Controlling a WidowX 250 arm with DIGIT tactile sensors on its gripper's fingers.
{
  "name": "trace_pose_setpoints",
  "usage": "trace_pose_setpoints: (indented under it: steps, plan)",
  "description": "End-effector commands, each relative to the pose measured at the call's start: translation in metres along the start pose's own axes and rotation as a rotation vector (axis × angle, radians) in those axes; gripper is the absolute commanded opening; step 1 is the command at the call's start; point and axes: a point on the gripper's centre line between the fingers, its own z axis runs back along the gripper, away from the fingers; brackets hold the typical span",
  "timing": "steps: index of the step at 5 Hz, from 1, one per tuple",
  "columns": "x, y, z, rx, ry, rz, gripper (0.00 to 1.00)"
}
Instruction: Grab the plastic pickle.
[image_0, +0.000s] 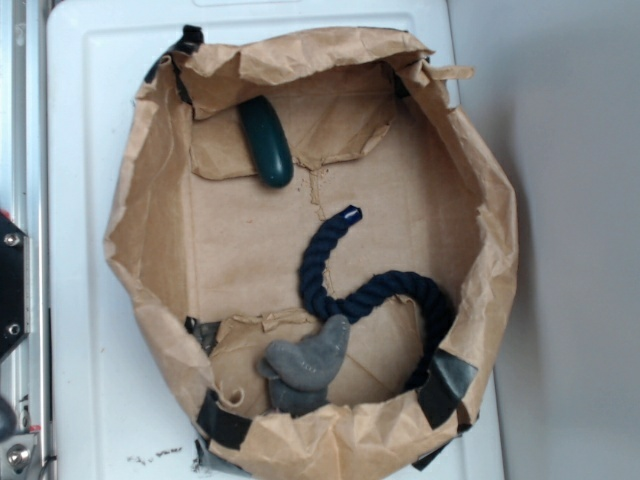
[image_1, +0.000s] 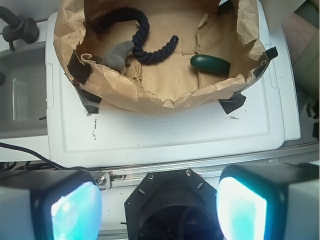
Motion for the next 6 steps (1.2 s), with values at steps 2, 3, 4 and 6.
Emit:
trace_pose_setpoints:
  steps: [2, 3, 4, 6]
  plan:
    - [0.025, 0.005, -0.005, -0.022, -0.047, 0.026, 1.0]
    - [0.048, 0.007, -0.011, -0.042, -0.053, -0.06, 1.0]
    - [0.052, 0.008, -0.016, -0.131, -0.061, -0.274, 1.0]
    - [0.068, 0.012, -0.04, -0.153, -0.074, -0.416, 1.0]
